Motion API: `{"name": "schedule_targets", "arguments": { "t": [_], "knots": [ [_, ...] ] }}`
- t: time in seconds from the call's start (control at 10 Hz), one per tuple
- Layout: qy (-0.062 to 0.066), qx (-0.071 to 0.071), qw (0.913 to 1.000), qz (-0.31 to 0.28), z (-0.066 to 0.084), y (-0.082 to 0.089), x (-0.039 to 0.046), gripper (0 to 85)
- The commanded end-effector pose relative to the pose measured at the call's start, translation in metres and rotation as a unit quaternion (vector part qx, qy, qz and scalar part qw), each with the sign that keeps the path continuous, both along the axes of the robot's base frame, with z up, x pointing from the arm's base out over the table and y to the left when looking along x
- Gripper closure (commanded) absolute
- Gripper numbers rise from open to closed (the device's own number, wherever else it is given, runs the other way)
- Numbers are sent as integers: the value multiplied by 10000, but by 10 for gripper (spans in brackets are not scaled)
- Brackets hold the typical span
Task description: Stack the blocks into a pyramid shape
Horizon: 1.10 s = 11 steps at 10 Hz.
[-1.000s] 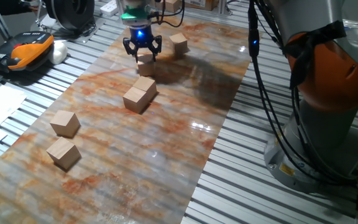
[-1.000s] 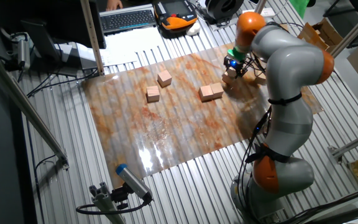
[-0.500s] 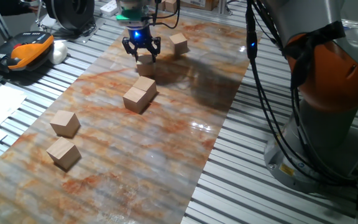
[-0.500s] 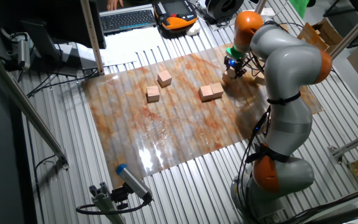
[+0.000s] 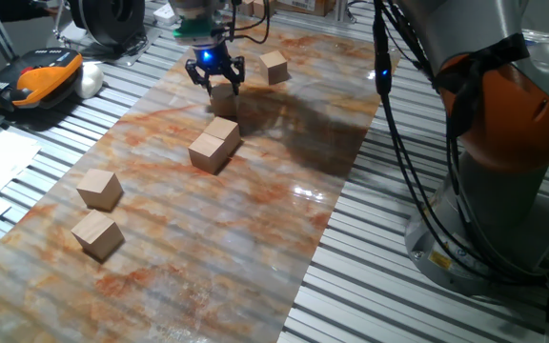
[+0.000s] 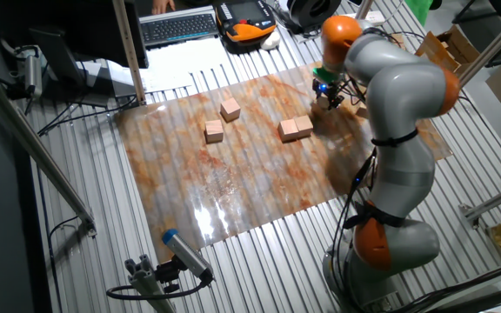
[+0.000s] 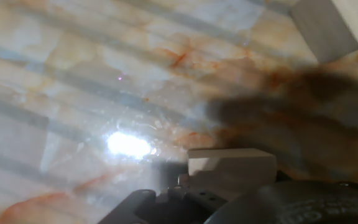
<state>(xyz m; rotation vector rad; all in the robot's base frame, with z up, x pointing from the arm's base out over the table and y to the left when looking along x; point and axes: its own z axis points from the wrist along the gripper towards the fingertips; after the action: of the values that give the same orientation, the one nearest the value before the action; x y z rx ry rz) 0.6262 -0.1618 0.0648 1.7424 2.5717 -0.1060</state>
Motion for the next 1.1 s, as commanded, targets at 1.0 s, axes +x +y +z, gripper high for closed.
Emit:
{"name": "schedule_targets", "arguments": {
  "t": [1.0],
  "knots": [
    [35,178,9996,-229,-1,4,1,850]
  ]
}}
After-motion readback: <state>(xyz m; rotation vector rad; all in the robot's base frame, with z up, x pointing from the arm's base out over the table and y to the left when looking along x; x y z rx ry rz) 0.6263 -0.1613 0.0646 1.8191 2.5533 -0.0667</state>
